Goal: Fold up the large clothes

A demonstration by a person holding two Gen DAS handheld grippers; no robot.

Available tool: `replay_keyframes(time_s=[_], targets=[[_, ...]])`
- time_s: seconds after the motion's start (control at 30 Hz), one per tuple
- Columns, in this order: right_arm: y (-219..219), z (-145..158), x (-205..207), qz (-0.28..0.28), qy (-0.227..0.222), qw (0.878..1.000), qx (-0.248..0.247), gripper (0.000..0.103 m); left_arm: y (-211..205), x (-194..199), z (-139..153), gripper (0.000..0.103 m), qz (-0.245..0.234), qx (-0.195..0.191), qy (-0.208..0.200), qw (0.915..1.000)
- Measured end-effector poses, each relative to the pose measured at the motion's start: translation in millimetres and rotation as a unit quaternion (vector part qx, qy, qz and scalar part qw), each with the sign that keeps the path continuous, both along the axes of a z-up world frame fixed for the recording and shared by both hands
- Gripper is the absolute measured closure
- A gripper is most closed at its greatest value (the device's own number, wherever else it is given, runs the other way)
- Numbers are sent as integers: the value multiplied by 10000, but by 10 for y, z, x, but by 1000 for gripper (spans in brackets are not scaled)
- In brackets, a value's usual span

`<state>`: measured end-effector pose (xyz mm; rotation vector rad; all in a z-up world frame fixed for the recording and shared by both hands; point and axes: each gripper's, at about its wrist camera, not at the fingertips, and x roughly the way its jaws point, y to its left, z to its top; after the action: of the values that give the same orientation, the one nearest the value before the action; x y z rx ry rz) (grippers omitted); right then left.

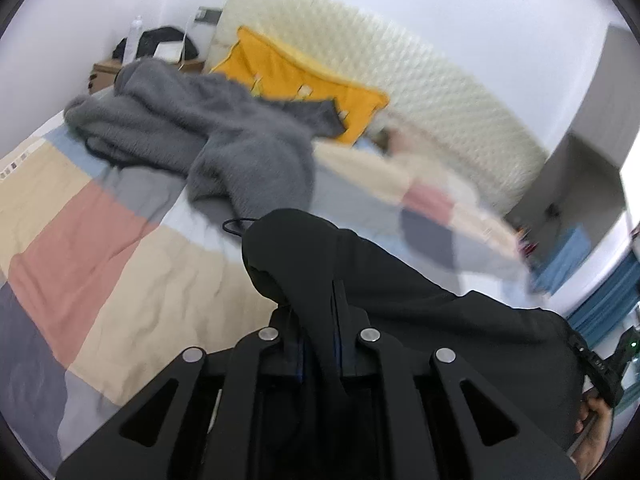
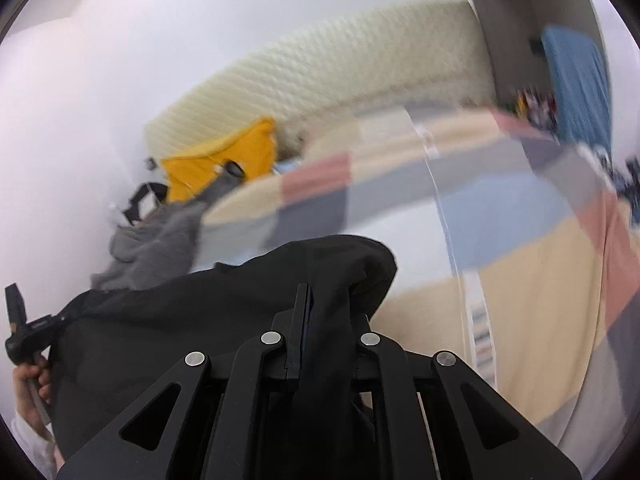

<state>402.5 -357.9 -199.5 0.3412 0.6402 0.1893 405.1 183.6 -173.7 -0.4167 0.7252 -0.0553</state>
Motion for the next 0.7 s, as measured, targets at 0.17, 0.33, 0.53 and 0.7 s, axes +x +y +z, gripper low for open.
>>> replay_keyframes(time_s=[0.17, 0.33, 0.53, 0.7], targets=[[-102, -605, 113, -10, 777, 9969, -115, 97, -21, 1, -327, 93, 92, 160, 465, 9987], [-100, -643, 49, -26, 860, 9960, -224, 97, -139, -88, -260, 92, 74, 595, 402, 9974], [-101, -571, -112, -147, 814, 9961, -303, 91, -123, -207, -174, 84, 205, 524, 329, 9979], [-302, -348, -379, -404, 517, 9976, 200, 63, -129, -456, 110, 44, 218, 299, 25, 9993]])
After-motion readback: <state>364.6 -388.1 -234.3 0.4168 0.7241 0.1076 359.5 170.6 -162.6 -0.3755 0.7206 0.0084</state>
